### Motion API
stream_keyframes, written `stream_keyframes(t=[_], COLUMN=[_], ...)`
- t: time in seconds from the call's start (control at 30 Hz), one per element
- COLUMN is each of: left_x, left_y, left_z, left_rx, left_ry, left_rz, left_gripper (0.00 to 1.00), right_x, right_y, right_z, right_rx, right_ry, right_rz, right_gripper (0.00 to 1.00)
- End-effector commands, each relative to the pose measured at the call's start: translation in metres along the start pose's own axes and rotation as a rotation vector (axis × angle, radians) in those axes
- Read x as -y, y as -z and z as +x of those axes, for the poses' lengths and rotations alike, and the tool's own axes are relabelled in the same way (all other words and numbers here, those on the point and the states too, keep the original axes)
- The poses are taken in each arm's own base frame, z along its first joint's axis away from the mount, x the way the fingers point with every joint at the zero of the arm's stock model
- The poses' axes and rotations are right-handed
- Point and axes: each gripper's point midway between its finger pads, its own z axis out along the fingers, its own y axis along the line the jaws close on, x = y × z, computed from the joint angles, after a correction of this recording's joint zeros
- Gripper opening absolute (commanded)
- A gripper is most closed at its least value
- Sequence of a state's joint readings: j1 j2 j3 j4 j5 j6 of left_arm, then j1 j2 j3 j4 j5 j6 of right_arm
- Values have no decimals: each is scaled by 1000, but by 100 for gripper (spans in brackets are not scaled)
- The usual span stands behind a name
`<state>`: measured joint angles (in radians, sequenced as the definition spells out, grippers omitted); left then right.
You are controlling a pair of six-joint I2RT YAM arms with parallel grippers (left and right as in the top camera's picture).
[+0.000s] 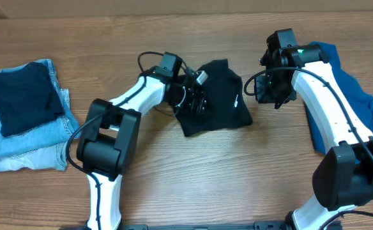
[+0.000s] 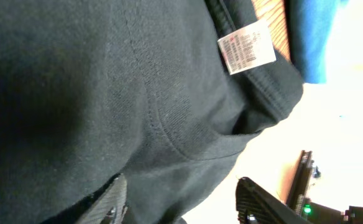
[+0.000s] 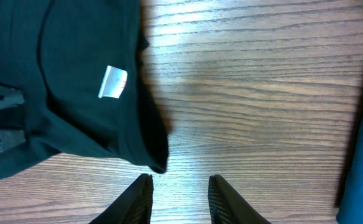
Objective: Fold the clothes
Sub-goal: 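Grasp the folded black t-shirt with the left gripper and lift, then carry the black t-shirt left and place it on the jeans stack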
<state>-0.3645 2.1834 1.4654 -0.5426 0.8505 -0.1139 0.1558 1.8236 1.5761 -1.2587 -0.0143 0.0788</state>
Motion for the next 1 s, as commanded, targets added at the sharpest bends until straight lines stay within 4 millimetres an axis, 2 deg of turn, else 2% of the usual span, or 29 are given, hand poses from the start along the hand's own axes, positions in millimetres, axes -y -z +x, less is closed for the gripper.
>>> stream_keyframes(t=[0.0,0.1,0.2,0.27,0.33,0.37,0.43,0.5,0.53,0.57,0.7,0.83,0.97], left_x=[-5,14,20,30,36,36,27,-10,-32,-44,-60,-90,-104], left_y=[13,25,28,36,54,78,110,140,148,147,123,99,80], left_z=[-7,-12,-14,-22,-38,-52,-64,-68,-60,-50,-25,-7,4], left_rx=[38,55,60,88,141,206,284,344,342,315,217,156,107], left_ry=[45,26,15,-58,-110,-142,-143,21,133,191,328,445,476], left_rz=[112,256,293,309,267,201,104,-80,-159,-176,-171,-190,-199], left_gripper=[66,69,68,68,72,73,74,72,72,73,74,77,78], right_x=[5,5,5,5,5,5,5,5,5,5,5,5,5], right_y=[-2,-2,-2,-2,-2,-2,-2,-2,-2,-2,-2,-2,-2], right_z=[0,0,0,1,1,0,-1,-2,-2,-2,-2,1,1], right_rx=[-4,-5,-4,-6,-6,-5,-1,5,6,6,5,-6,-6], right_ry=[-15,-15,-15,-15,-14,-11,-11,-11,-11,-11,-11,-11,-12], right_rz=[15,15,15,15,16,16,15,14,13,13,13,15,15], right_gripper=[33,33,33,33,33,33,33,33,33,33,33,33,33])
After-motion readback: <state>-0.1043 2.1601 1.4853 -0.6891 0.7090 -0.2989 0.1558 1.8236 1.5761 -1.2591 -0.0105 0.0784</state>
